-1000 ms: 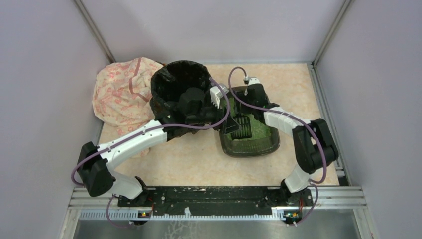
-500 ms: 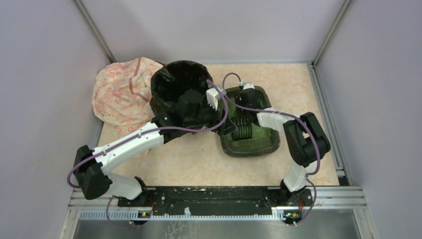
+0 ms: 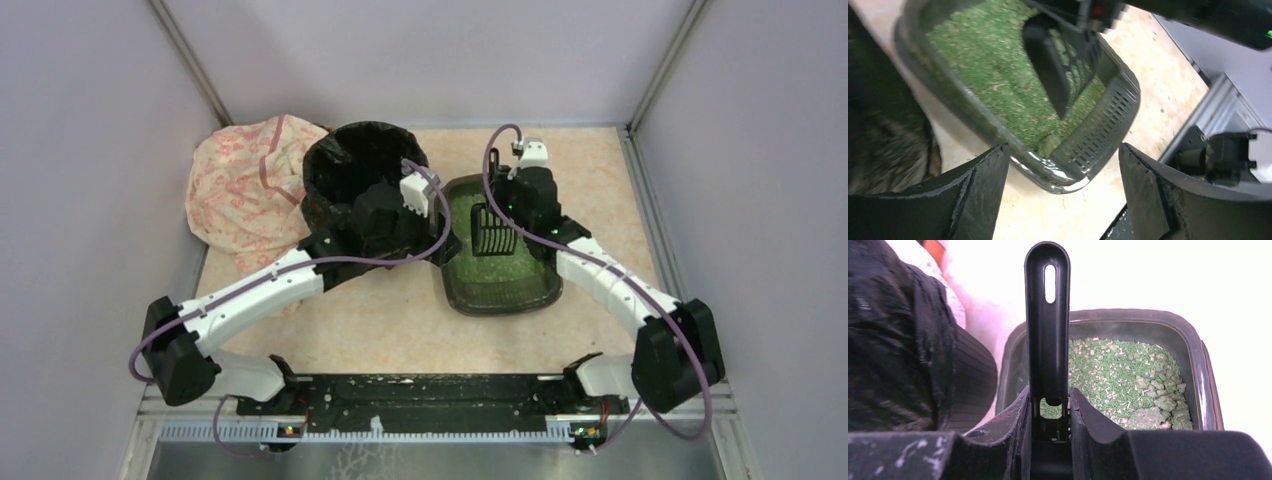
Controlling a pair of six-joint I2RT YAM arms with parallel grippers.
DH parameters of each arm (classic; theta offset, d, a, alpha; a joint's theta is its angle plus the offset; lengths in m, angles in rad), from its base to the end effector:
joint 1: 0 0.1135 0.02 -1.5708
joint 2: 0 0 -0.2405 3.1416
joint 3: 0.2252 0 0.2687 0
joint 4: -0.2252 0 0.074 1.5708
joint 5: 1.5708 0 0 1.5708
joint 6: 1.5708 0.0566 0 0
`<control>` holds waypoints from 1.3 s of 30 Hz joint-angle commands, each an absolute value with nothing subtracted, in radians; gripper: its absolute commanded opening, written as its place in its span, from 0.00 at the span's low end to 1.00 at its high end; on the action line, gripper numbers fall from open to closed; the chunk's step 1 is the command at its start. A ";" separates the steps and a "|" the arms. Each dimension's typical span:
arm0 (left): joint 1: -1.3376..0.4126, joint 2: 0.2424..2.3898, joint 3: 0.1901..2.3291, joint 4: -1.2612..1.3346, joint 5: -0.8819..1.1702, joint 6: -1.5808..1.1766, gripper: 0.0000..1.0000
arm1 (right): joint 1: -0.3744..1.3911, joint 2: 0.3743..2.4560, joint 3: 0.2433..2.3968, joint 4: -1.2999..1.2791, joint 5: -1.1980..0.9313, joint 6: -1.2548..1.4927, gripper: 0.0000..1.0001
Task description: Clean the litter box
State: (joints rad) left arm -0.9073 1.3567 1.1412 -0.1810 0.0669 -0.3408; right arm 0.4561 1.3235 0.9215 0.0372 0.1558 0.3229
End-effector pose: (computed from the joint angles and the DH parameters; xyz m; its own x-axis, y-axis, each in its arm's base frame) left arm 0.2175 -0.2843 0.3007 -0.4996 0.0976 -0.8607 0.6972 0.6351 -0.3326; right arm 0.3154 0.1450 0.2531 -0.4005 0.1527 -0.9035 -0.1876 0.9515 0.2439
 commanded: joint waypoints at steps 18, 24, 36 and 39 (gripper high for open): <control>-0.837 1.184 0.997 0.235 0.551 -0.641 0.99 | 0.247 0.844 0.638 0.915 -0.758 0.812 0.00; -0.775 1.194 0.911 0.417 0.659 -0.774 0.98 | 0.246 0.825 0.661 1.177 -0.805 0.958 0.00; -0.827 1.372 0.841 1.060 0.856 -1.191 0.95 | 0.254 0.994 0.719 1.723 -0.823 1.389 0.00; -0.873 1.398 0.863 1.103 0.848 -1.206 0.96 | 0.264 0.979 0.718 1.721 -0.822 1.370 0.00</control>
